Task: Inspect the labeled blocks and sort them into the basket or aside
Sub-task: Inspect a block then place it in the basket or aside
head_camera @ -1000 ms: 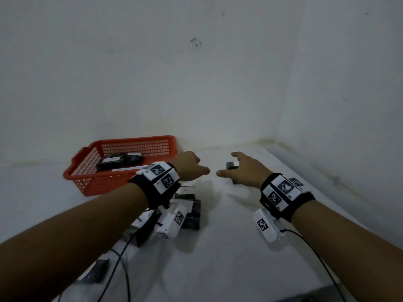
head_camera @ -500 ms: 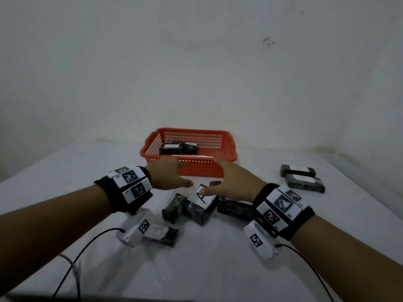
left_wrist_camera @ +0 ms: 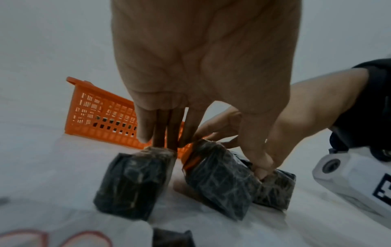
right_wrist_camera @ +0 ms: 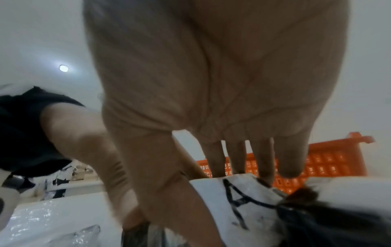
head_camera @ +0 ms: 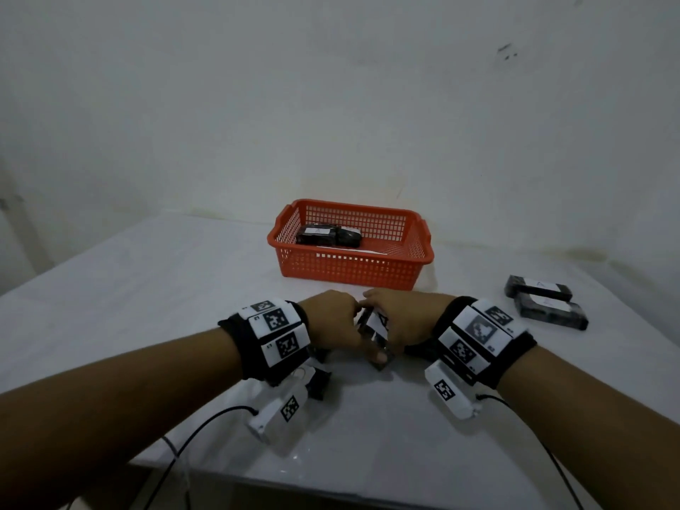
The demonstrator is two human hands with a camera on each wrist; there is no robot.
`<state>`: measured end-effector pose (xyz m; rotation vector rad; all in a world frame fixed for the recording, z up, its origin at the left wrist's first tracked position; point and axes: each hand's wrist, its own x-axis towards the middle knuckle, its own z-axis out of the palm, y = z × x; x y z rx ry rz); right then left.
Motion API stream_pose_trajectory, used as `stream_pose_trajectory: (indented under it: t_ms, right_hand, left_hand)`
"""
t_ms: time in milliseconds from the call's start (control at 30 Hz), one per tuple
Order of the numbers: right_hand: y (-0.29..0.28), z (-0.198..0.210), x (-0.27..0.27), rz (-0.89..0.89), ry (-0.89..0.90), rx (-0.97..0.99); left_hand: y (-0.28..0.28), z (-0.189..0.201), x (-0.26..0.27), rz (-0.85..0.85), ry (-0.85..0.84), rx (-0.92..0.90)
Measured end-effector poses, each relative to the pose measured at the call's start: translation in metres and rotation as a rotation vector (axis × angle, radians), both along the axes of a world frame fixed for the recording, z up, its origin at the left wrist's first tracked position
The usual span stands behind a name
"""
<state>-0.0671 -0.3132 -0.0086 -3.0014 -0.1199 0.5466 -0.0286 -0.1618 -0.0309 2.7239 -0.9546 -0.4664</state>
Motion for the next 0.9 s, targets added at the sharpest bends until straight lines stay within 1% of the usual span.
stream_pose_trajectory:
  t_ms: [133, 233, 433, 533, 600, 700, 833, 900]
  right_hand:
    - [-0.009, 0.0, -0.001, 0.009, -0.04, -0.003]
    - [-0.014, -0.004, 0.0, 0.024, -0.105, 0.013]
    - [-0.029, -0.009, -0.002, 0.0, -0.172, 0.117]
    - [-0.032, -0.012, -0.001, 0.001, -0.19, 0.145]
    - [-0.035, -0.013, -0.003, -0.006, -0.205, 0.185]
    - [-0.041, -0.01, -0.007, -0.032, -0.241, 0.299]
    - [-0.048, -0.004, -0.009, -0.103, -0.357, 0.517]
    - [-0.047, -0.001, -0.008, -0.13, -0.408, 0.61]
  left_hand:
    - [-0.01, -0.008, -0.006, -0.034, 0.039, -0.083]
    - [-0.014, -0.011, -0.004, -0.029, -0.027, -0.078]
    - [-0.01, -0.013, 0.0, -0.031, -0.012, -0.075]
    - [-0.007, -0.015, 0.002, -0.02, -0.029, -0.11]
    - [-0.002, -0.014, 0.006, -0.001, -0.016, -0.186]
    - [0.006, -0.004, 0.012, 0.016, 0.063, -0.334]
    - [0.018, 0.009, 0.025, 0.028, 0.147, -0.489]
    - [0.023, 0.014, 0.03, 0.061, 0.206, -0.596]
